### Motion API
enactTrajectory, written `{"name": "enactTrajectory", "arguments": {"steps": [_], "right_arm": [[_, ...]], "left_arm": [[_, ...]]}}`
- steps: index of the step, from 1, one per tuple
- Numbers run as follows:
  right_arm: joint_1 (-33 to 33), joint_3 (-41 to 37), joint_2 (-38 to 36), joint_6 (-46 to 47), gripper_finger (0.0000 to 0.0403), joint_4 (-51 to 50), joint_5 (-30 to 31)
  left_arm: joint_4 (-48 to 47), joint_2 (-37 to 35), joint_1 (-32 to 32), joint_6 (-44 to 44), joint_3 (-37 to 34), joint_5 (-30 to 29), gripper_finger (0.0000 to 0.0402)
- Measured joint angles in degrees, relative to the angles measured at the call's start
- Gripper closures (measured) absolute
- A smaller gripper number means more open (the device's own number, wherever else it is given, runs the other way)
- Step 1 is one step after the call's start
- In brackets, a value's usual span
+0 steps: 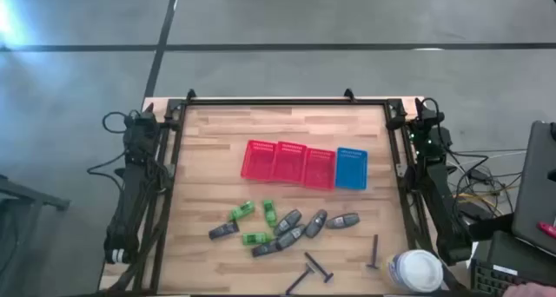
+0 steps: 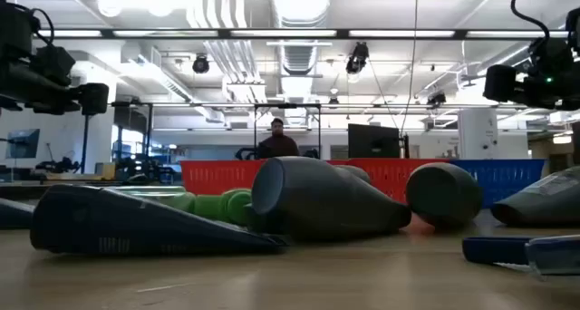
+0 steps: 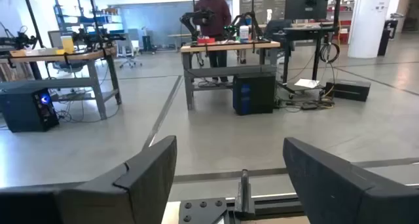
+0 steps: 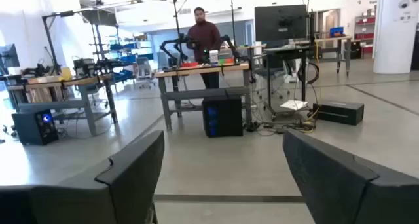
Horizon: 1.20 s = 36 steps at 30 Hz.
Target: Pick & Place Travel size toiletries
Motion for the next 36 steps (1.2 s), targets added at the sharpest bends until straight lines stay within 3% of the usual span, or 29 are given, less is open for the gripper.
{"name": "enactTrajectory", "arguments": {"steps": [36], "right_arm": [[0.01,0.0,0.0,0.0,0.0183,0.01,-0.01]], "left_arm": [[0.0,0.02,0.02,0.0,-0.02,-0.02,0.0117]]}}
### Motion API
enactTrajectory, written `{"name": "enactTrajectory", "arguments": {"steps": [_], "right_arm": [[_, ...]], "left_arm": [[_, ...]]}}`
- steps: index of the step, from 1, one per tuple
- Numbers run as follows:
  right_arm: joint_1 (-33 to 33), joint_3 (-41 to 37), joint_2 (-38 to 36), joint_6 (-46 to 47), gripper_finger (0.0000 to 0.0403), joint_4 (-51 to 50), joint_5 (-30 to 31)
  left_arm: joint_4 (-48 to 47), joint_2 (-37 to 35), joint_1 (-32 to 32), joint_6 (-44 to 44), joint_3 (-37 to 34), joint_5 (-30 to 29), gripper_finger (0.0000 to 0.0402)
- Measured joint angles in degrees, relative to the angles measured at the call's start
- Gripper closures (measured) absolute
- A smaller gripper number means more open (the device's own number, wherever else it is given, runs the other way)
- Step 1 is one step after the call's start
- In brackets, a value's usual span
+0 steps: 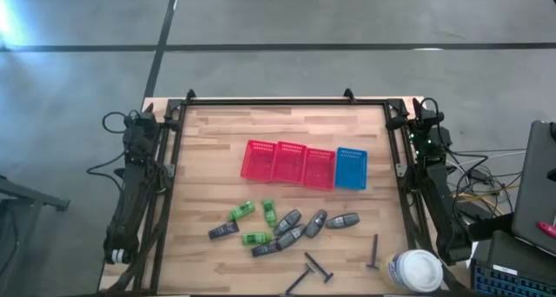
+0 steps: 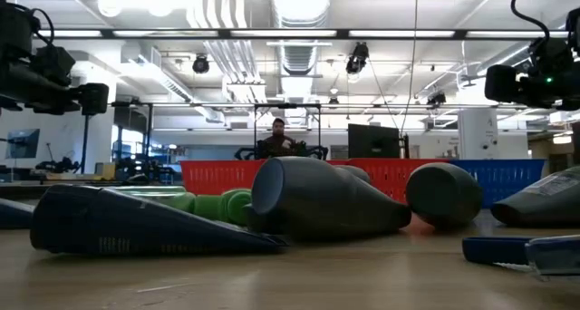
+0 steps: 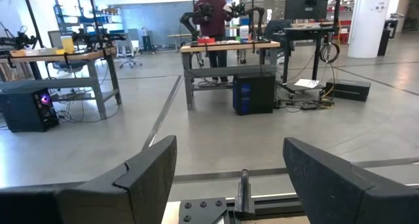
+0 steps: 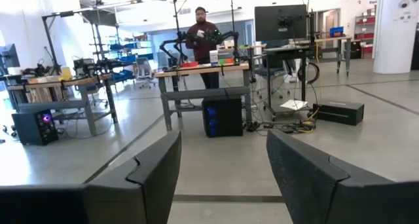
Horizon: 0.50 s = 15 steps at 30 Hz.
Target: Pick & Place Travel size toiletries
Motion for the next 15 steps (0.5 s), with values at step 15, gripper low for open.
{"name": "enactTrajectory", "arguments": {"steps": [15], "right_arm": [[1.21,0.02,1.3,61.32,0.0146,-0.54,-24.18]], "left_arm": [[0.0,-0.02,-0.01,0.01,0.0,0.02,0.0117]]}}
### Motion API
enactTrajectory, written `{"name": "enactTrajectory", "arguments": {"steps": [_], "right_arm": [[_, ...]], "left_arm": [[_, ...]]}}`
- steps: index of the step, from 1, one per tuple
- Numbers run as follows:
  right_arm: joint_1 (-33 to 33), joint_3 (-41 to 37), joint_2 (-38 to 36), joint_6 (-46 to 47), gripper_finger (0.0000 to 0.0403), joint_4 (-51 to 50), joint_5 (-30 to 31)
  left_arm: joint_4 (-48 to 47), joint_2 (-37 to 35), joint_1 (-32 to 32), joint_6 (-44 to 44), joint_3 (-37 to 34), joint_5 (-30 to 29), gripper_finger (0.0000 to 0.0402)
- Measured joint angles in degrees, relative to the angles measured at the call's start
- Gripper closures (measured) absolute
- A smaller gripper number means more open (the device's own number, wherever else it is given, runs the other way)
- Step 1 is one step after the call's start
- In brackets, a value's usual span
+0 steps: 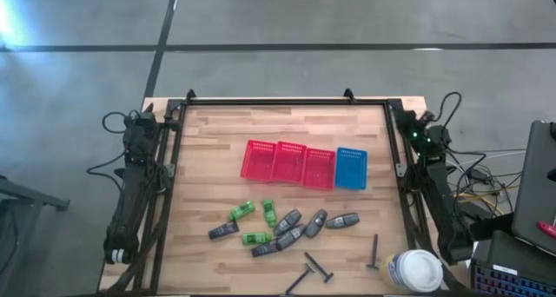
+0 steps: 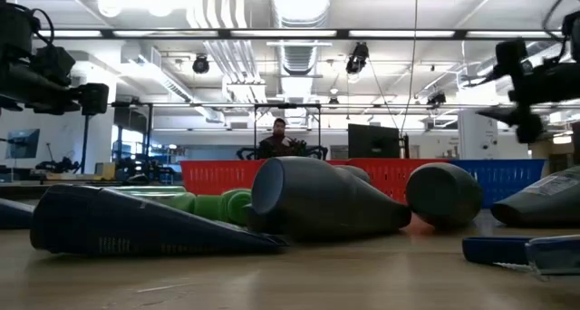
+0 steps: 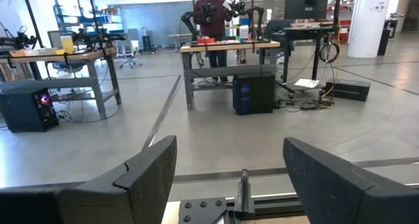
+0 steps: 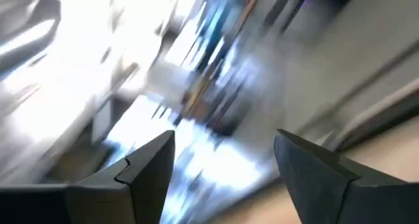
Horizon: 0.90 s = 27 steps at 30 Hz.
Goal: Pick & Place Travel size toiletries
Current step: Put the blue razor in the right red bin
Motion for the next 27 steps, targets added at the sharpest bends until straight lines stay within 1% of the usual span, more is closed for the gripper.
{"name": "enactTrajectory", "arguments": {"steps": [1,4,5,6,9,11,12,14,16,18,19,21,22,24,27], "right_arm": [[0.73,0.0,-0.15,1.36,0.0142,2.06,-5.93],[3.88,0.66,-0.15,3.33,0.0132,12.69,-23.07],[5.35,1.57,-0.15,5.62,0.0129,14.83,-26.61],[6.96,2.84,-0.17,8.11,0.0126,15.62,-28.2],[12.27,7.43,-0.15,12.1,0.0116,14.22,-28.14],[16.47,11.22,-0.17,13.62,0.0108,8.58,-26.88],[18.68,13.21,-0.09,13.6,0.0104,3.49,-25.97],[23.5,17.63,0.45,11.68,0.0096,-10.3,-23.37],[28.56,22.37,1.58,8.93,0.009,-28.54,-20.93],[33.59,26.86,3.78,6.71,0.0083,-48.38,-18.47],[35.93,28.85,5.23,5.54,0.008,-56.75,-17.09],[40.37,32.54,8.32,4.7,0.0074,-68.51,-13.97],[42.34,33.66,9.92,5.16,0.0071,-70.37,-12.58],[45.75,35.74,13.12,8.35,0.0065,-69.88,-10.15],[50.37,36.8,18.87,11.19,0.0055,-66.39,-10.52]], "left_arm": [[-0.01,0.01,0.0,-0.01,0.0,-0.02,0.0117],[0.0,0.02,-0.01,0.01,0.02,0.0,0.0117],[0.0,0.02,-0.01,-0.01,0.02,0.0,0.0117],[0.0,0.02,-0.03,0.0,0.01,0.0,0.0117],[0.0,0.02,-0.03,-0.01,0.01,0.0,0.0117],[0.0,0.02,-0.03,0.01,0.02,0.0,0.0117],[0.0,0.02,-0.03,0.0,0.02,0.0,0.0117],[0.0,0.02,-0.03,-0.01,0.01,0.0,0.0117],[0.0,0.02,-0.03,0.0,0.0,0.0,0.0117],[0.0,0.02,-0.03,0.01,0.0,0.0,0.0117],[0.0,0.02,-0.03,-0.01,0.0,-0.02,0.0117],[0.0,0.02,-0.03,-0.01,0.02,0.0,0.0117],[0.0,0.02,-0.03,-0.01,0.0,-0.02,0.0117],[0.0,0.02,-0.03,0.0,0.01,-0.01,0.0117],[0.0,0.02,-0.03,0.0,0.02,0.0,0.0117]]}}
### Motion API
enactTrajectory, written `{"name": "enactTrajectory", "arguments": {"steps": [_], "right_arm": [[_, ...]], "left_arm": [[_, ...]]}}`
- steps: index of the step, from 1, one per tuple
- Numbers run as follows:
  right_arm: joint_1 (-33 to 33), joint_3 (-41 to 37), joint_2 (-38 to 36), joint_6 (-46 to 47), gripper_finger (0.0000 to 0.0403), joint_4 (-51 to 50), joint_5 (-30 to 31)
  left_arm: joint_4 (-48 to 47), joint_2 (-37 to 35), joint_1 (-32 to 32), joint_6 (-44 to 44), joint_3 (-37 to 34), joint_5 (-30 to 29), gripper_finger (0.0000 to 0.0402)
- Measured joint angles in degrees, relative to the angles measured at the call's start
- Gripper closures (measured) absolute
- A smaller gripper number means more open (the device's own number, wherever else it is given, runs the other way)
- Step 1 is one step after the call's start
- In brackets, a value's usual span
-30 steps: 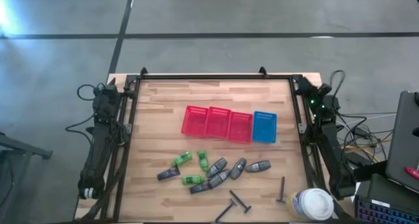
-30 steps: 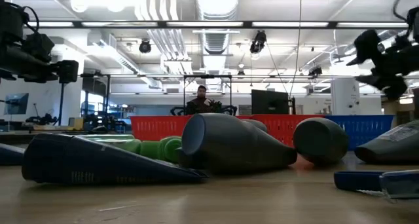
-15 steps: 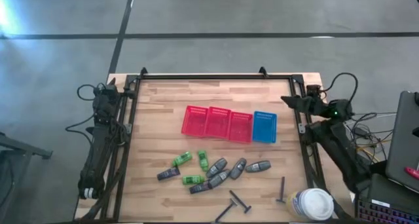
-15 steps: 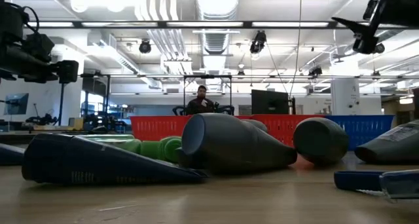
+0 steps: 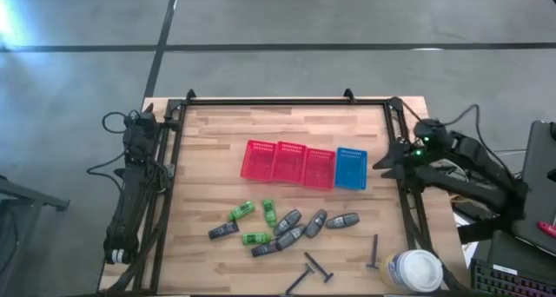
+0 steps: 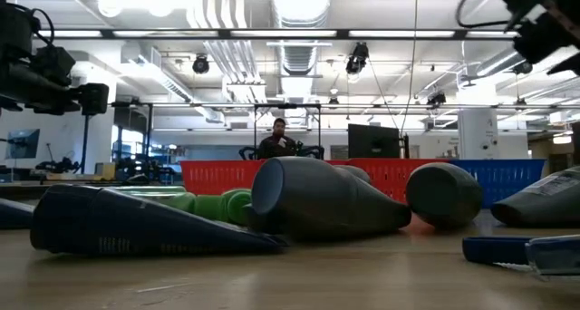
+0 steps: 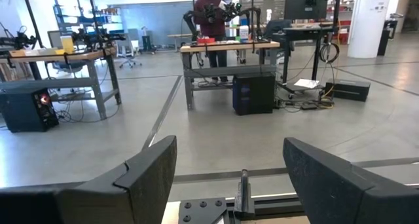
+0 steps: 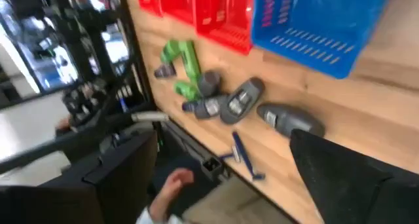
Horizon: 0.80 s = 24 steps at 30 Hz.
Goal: Pick & Place Travel size toiletries
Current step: Put the blue razor in the right red bin
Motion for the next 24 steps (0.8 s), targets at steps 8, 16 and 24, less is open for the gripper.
{"name": "enactTrajectory", "arguments": {"steps": [8,16,24], "right_arm": [[18.94,-0.46,20.12,3.34,0.0044,15.37,-2.71],[41.08,0.74,34.02,13.84,0.0044,17.89,-4.45],[54.01,-1.35,43.17,30.24,0.0058,17.66,-3.67]], "left_arm": [[0.0,0.0,0.0,-0.02,-0.01,-0.02,0.0117],[0.0,0.0,0.0,-0.02,0.0,-0.02,0.0117],[0.0,0.0,-0.02,-0.02,0.0,0.0,0.0117]]}}
